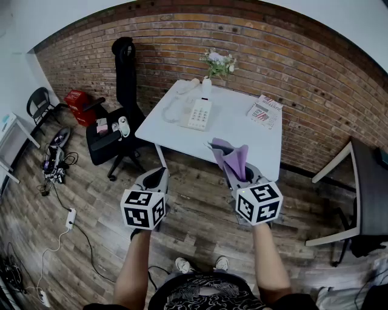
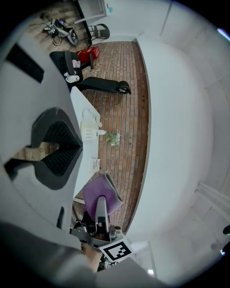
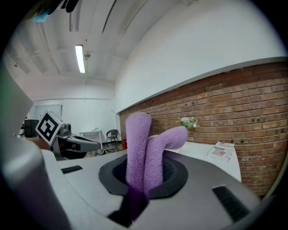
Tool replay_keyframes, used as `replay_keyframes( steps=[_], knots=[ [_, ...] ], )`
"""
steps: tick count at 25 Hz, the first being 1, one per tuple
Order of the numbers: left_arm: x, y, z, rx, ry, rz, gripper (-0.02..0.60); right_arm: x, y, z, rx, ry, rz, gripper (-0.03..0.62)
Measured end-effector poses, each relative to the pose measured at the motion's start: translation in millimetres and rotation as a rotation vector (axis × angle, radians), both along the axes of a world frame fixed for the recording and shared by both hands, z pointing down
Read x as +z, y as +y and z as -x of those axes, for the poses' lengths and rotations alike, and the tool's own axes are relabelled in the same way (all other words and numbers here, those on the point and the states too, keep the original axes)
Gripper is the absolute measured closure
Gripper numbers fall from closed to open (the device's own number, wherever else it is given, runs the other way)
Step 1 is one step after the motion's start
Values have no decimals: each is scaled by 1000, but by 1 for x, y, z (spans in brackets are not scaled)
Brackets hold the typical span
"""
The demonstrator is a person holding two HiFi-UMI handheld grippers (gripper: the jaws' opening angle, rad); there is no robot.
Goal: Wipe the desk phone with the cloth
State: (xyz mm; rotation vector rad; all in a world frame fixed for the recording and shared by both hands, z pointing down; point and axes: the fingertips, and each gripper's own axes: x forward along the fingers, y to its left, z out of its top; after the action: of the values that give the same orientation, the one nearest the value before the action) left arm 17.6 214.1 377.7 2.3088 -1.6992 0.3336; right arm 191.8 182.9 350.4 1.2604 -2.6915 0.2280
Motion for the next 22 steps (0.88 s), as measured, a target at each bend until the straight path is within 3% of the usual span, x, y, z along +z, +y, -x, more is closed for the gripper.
replay_keyframes(
  steps=[12, 22],
  knots=[
    [13, -3, 77, -24, 1, 10, 575, 15, -6, 72, -1, -5, 26, 549],
    [28, -38, 93, -10, 15, 31, 575, 23, -45, 95, -5, -3, 37, 549]
  ],
)
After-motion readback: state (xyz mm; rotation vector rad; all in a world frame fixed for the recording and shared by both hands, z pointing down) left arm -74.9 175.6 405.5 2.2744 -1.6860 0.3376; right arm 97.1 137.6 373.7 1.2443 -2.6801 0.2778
